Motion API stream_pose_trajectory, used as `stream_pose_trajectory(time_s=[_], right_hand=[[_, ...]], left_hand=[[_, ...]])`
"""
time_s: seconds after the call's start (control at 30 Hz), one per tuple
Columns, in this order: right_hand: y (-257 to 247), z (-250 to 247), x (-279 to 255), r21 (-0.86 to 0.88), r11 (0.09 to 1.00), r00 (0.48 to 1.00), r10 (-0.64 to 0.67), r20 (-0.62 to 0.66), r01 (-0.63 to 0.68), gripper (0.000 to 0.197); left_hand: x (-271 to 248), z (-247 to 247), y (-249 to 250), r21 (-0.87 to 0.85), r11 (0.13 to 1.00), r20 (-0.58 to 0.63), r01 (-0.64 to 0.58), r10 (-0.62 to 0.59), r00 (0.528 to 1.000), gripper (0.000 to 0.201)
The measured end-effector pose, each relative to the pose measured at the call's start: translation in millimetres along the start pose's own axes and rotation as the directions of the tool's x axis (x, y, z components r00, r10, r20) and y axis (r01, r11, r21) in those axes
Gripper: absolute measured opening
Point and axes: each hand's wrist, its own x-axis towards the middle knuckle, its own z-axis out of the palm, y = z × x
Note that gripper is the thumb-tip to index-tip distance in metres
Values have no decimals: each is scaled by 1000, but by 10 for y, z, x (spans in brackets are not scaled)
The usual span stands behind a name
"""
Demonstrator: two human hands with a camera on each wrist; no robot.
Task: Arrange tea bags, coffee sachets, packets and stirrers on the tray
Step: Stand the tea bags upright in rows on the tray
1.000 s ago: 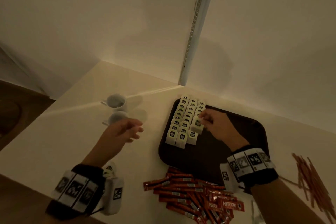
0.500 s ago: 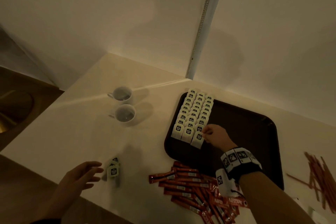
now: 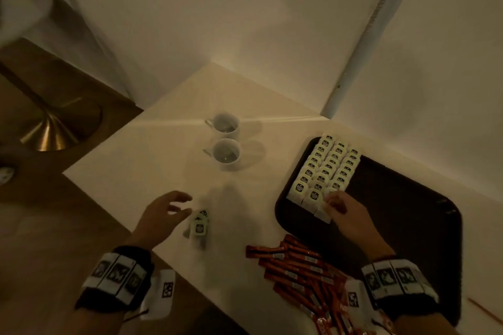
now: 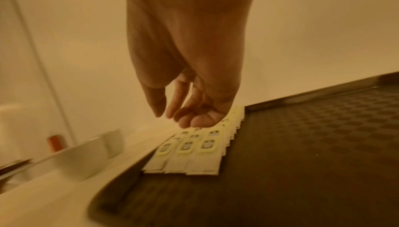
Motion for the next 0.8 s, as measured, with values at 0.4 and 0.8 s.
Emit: stream_pose_trajectory(time_s=[0.4, 0.8], right_hand=[[124, 258, -888, -265, 961, 924, 32, 382, 76, 43], [-61, 192, -962, -217, 970, 940, -27, 340, 106, 15]], left_hand=[[207, 412, -66, 494, 869, 210, 29, -152, 966, 57], [276, 389, 337, 139, 990, 323, -20, -26, 946, 9]])
